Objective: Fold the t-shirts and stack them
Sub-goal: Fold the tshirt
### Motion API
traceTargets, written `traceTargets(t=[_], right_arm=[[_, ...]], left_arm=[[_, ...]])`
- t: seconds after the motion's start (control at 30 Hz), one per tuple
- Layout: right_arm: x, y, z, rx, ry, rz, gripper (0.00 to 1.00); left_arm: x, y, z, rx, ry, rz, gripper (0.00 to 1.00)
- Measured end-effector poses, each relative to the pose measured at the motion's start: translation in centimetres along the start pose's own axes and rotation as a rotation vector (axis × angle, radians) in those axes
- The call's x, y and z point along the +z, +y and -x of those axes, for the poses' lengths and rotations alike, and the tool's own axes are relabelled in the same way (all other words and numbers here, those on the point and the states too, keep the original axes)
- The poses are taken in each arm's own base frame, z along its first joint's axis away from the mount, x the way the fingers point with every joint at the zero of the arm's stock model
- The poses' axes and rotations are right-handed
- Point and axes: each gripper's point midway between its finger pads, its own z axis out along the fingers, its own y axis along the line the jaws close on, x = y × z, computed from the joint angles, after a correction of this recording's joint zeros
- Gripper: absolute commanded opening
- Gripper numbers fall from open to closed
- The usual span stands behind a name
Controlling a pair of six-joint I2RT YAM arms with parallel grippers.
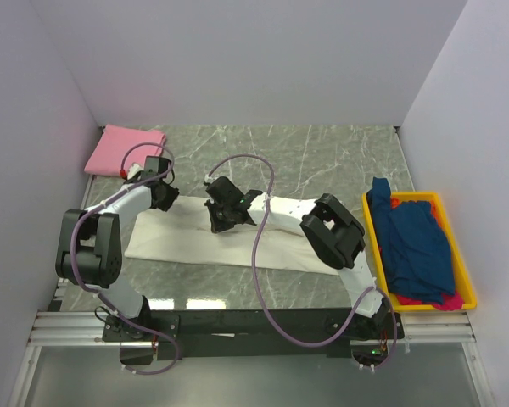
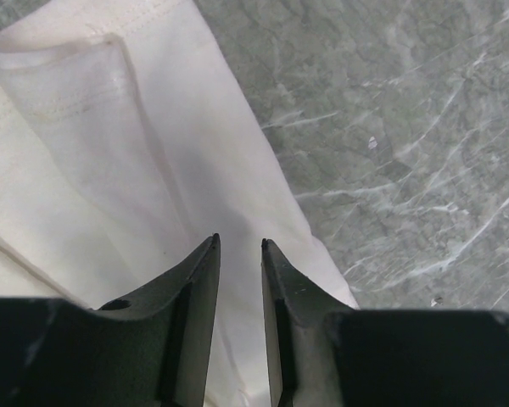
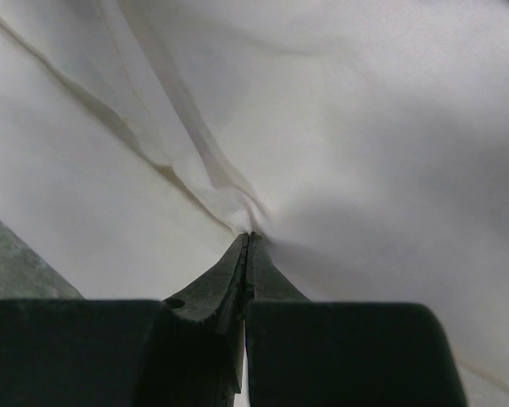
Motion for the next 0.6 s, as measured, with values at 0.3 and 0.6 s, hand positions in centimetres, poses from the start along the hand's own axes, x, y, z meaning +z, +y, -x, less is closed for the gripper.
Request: traceTargets(t=[0.3, 0.6], right_arm=[[0.0, 0.0, 0.1, -0.001, -0.003, 0.001, 0.00], [-0.4, 0.2, 0.4, -0.001, -0.015, 0.002, 0.01]], left_arm=[[0.4, 1.7, -1.0, 0.003, 0.020, 0.037, 0.31], [0.6, 2.8, -1.7, 0.007, 0.030, 0.055, 0.30]])
